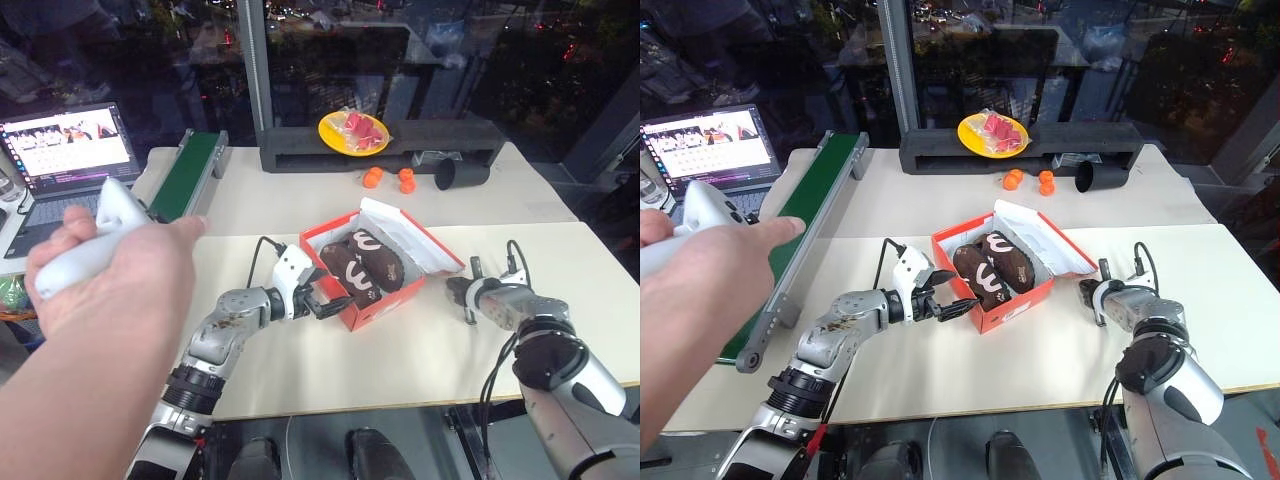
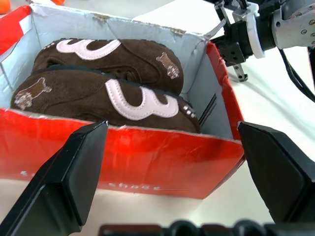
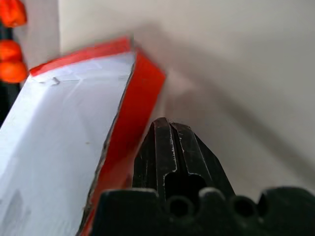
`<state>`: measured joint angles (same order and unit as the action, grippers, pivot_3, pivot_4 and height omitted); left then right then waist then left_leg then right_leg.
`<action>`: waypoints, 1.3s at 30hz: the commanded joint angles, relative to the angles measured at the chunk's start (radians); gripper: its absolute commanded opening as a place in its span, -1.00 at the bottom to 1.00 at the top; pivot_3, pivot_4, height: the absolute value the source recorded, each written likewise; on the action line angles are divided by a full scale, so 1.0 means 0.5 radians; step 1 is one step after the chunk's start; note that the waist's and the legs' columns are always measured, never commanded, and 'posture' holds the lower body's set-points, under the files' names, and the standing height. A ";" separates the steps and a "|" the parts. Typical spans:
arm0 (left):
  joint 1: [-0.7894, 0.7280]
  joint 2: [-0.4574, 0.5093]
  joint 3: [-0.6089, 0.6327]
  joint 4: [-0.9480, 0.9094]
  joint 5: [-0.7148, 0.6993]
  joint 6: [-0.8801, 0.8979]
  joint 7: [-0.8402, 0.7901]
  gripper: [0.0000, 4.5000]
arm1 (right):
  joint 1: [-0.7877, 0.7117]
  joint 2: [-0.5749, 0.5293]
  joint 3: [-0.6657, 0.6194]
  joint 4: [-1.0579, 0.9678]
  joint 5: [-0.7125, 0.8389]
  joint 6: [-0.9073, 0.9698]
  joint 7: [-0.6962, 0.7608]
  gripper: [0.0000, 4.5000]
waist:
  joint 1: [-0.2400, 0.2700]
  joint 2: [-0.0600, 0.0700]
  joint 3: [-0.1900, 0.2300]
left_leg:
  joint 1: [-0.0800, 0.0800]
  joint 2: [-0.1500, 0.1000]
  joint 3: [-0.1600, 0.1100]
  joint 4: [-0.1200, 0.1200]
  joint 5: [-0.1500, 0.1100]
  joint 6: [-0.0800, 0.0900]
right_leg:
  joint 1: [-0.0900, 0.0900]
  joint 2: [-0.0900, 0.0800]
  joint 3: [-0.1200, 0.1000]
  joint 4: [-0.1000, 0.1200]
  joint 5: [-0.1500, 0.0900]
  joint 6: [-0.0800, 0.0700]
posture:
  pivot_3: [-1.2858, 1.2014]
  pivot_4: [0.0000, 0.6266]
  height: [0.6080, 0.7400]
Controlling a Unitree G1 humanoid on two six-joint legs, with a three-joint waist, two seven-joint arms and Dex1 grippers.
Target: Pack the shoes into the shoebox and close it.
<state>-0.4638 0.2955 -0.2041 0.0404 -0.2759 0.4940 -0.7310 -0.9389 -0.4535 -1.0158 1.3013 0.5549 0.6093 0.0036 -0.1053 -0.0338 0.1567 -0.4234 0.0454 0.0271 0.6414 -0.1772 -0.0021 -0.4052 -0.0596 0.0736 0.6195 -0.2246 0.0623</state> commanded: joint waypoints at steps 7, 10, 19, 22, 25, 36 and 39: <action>-0.045 0.029 0.031 -0.071 0.000 -0.020 -0.015 1.00 | -0.208 -0.005 0.028 -0.018 0.229 -0.222 0.472 -0.99 | 0.024 0.004 0.003 | -0.004 0.000 0.000 -0.007 -0.001 0.001 | -0.001 -0.001 -0.001 -0.009 0.001 -0.001 | 0.03 -0.52 0.89; -0.034 0.036 0.022 -0.108 -0.004 0.000 -0.016 1.00 | -0.259 -0.025 0.091 -0.062 0.239 -0.309 0.710 -0.99 | 0.037 0.004 0.003 | -0.004 -0.001 0.000 -0.014 -0.001 0.001 | -0.001 -0.001 -0.002 -0.016 0.001 0.000 | 0.03 -0.52 0.89; -0.051 0.041 0.021 -0.138 -0.002 0.029 -0.002 1.00 | -0.172 0.134 0.838 -0.864 0.088 0.231 1.229 -0.99 | 0.069 0.011 0.006 | -0.023 -0.002 0.002 -0.017 -0.003 -0.001 | -0.031 -0.002 0.001 -0.001 0.001 0.001 | 0.03 -0.52 0.89; -0.039 0.049 0.032 -0.166 -0.007 0.041 0.007 1.00 | 0.136 0.207 1.130 -1.541 0.136 0.548 1.166 -0.99 | 0.086 0.011 0.006 | -0.026 0.000 0.000 -0.015 -0.003 -0.001 | -0.036 0.000 -0.001 0.016 0.000 0.000 | 0.03 -0.52 0.89; -0.017 0.057 0.041 -0.200 -0.011 0.059 0.021 1.00 | 0.538 0.217 1.407 -2.376 0.228 0.940 1.010 -0.99 | 0.129 0.012 0.006 | -0.031 -0.001 -0.002 -0.014 -0.003 -0.001 | -0.038 -0.001 -0.003 0.018 0.000 0.000 | 0.03 -0.52 0.89; 0.011 0.055 0.053 -0.234 -0.007 0.086 0.050 1.00 | 0.478 0.129 2.127 -2.098 -0.377 0.816 0.815 -0.99 | 0.119 0.016 0.008 | -0.024 -0.001 -0.001 0.007 0.001 -0.001 | -0.032 0.000 -0.002 0.019 0.001 -0.001 | 0.03 -0.52 0.89; 0.019 0.056 0.069 -0.237 0.001 0.075 0.070 1.00 | 0.475 0.116 2.222 -2.023 -0.451 0.761 0.858 -0.99 | 0.123 0.015 0.006 | -0.015 0.000 -0.002 0.007 0.001 0.000 | -0.025 0.001 -0.002 0.021 0.000 -0.003 | 0.03 -0.52 0.89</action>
<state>-0.4557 0.3232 -0.1837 -0.0435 -0.2769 0.5443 -0.7073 -0.7346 -0.3787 0.0438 0.2272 0.3892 0.9933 0.4301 -0.0439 -0.0265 0.1595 -0.4305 0.0452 0.0263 0.6449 -0.1765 -0.0024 -0.4170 -0.0592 0.0728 0.6299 -0.2247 0.0608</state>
